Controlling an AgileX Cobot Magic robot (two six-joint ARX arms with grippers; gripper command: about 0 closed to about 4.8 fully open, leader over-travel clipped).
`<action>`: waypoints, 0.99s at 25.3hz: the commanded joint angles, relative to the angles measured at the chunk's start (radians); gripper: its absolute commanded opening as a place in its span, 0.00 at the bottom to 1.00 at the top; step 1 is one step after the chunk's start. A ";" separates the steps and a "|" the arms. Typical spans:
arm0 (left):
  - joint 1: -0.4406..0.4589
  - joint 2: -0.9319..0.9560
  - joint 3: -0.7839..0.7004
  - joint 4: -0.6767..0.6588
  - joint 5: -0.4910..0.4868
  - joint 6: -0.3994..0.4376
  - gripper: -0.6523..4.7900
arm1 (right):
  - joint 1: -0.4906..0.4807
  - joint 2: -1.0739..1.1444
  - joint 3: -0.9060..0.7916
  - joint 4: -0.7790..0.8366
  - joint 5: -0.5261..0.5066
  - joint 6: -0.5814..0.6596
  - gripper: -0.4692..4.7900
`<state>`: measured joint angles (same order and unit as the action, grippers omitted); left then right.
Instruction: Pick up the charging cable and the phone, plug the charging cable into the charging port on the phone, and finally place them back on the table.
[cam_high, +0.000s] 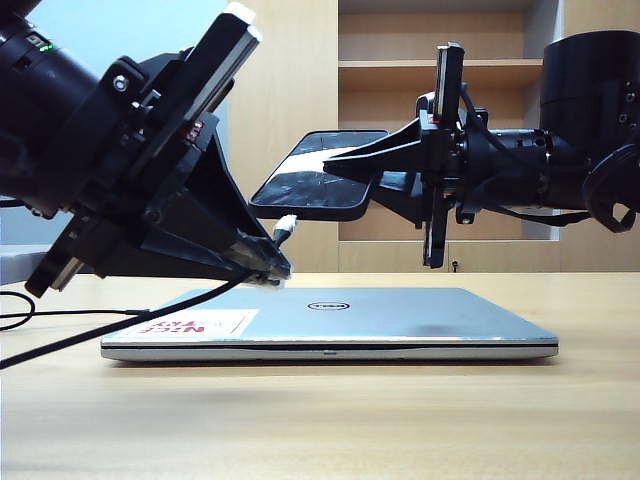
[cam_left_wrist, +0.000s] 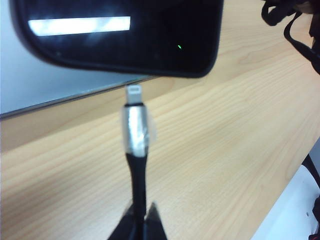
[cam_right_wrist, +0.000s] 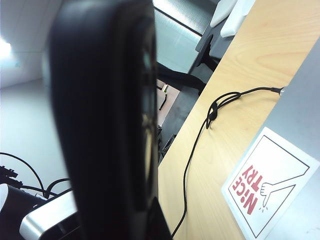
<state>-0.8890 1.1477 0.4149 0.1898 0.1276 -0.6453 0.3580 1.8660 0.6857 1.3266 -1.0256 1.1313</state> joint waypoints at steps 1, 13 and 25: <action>-0.001 -0.004 0.004 0.006 0.000 0.001 0.11 | 0.003 -0.008 0.005 0.039 -0.002 -0.012 0.08; -0.001 -0.004 0.004 0.006 0.000 0.002 0.11 | 0.019 -0.008 0.005 0.039 -0.002 -0.034 0.08; -0.002 -0.004 0.004 0.006 0.000 0.002 0.11 | 0.026 -0.008 0.005 0.037 -0.024 -0.069 0.08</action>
<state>-0.8890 1.1477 0.4145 0.1814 0.1284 -0.6453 0.3824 1.8660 0.6861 1.3266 -1.0374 1.0718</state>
